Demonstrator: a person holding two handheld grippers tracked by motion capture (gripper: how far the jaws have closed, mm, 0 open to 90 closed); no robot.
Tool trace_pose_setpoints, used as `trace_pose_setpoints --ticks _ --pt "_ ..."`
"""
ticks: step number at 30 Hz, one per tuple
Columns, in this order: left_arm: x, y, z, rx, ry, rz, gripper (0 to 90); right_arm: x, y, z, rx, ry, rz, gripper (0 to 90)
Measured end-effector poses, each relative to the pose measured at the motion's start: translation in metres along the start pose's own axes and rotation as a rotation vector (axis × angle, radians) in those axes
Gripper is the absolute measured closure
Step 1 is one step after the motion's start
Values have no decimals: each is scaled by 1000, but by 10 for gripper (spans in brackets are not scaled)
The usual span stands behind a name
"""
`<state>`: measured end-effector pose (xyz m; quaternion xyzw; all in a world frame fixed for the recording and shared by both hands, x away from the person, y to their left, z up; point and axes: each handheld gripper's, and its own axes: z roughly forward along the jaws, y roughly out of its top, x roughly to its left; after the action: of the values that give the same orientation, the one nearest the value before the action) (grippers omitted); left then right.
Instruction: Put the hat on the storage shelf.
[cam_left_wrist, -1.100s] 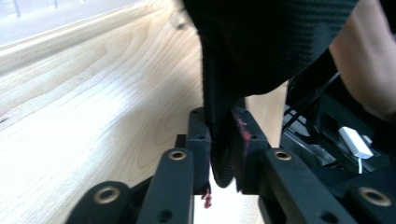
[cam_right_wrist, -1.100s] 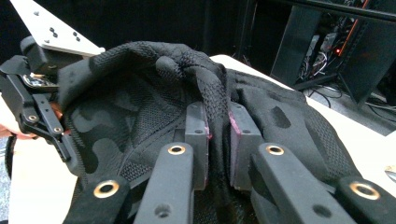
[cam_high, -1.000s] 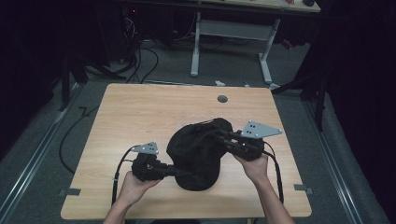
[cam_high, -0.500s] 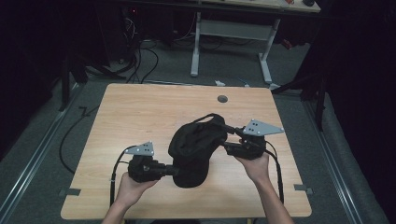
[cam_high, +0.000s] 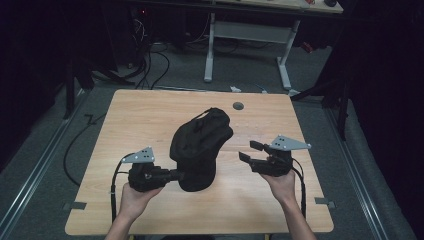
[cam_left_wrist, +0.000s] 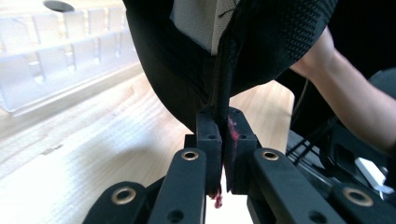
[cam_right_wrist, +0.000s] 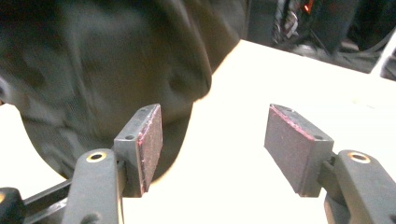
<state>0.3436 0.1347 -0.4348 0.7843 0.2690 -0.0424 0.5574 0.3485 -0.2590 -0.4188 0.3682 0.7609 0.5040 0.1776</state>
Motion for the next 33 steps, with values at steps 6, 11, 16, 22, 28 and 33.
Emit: trace_pose_setpoints --ticks 6,11,16,22,28,33 --pt "0 2 -1 -25 45 2 867 -9 -37 8 90 -71 47 374" --pt "1 7 -2 -56 95 11 867 -18 -81 18 181 -189 102 366" --pt "4 9 -4 -89 138 5 867 -25 -106 26 239 -319 110 363" --pt "7 15 -5 -107 177 3 867 -25 -108 30 291 -388 100 349" --pt "13 27 -6 -127 222 9 867 -29 -107 30 295 -390 125 337" --pt "18 40 -3 -141 274 31 866 -28 -108 30 296 -389 120 333"
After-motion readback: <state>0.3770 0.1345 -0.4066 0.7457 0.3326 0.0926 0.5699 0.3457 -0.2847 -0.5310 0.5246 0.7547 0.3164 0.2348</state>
